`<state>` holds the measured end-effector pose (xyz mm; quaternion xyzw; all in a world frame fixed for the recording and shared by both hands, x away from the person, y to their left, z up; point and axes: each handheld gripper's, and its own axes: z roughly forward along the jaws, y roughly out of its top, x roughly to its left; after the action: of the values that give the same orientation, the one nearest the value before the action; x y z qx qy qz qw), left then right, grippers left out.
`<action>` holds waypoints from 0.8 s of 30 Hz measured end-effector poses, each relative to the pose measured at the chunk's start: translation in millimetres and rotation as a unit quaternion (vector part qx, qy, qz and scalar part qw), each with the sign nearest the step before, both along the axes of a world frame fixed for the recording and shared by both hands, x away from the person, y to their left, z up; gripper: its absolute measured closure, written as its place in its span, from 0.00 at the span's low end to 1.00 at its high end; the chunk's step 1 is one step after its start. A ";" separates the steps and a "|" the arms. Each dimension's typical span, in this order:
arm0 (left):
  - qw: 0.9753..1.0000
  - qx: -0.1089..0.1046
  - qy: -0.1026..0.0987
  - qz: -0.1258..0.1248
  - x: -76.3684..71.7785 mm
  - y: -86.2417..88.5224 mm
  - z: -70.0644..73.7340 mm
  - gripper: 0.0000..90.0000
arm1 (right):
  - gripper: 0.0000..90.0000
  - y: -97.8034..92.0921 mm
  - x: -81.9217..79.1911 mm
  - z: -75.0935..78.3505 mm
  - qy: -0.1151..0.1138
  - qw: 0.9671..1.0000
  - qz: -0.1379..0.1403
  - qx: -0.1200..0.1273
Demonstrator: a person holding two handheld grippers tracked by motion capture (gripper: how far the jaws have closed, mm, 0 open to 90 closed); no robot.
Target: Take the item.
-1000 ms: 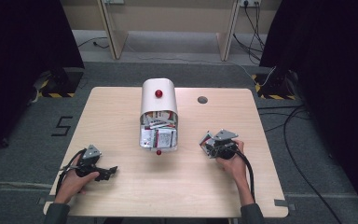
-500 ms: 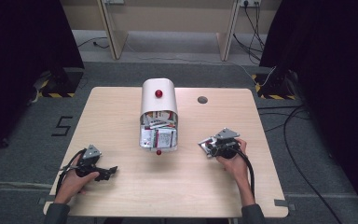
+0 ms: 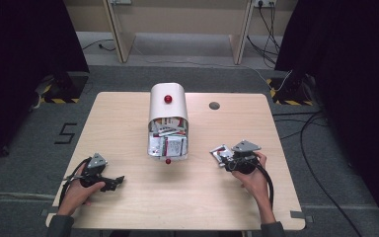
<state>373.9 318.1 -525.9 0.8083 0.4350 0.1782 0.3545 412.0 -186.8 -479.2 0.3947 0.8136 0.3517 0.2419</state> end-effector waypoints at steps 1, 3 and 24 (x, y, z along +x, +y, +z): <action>1.000 0.000 0.000 0.000 0.0 0.0 0.0 0.00 | 0.42 -1.7 -2.2 -0.6 0.001 1.000 -0.003 0.001; 1.000 0.000 0.000 0.000 0.0 0.0 0.0 0.00 | 0.41 -6.9 -9.4 -1.9 0.003 1.000 -0.008 0.007; 1.000 0.000 0.000 0.000 0.0 0.0 0.0 0.00 | 0.36 -24.3 -45.7 -9.3 0.003 1.000 -0.013 0.014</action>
<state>373.9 318.1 -525.9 0.8084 0.4349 0.1781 0.3544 366.3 -211.1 -488.4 0.4093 0.8045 0.3584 0.2383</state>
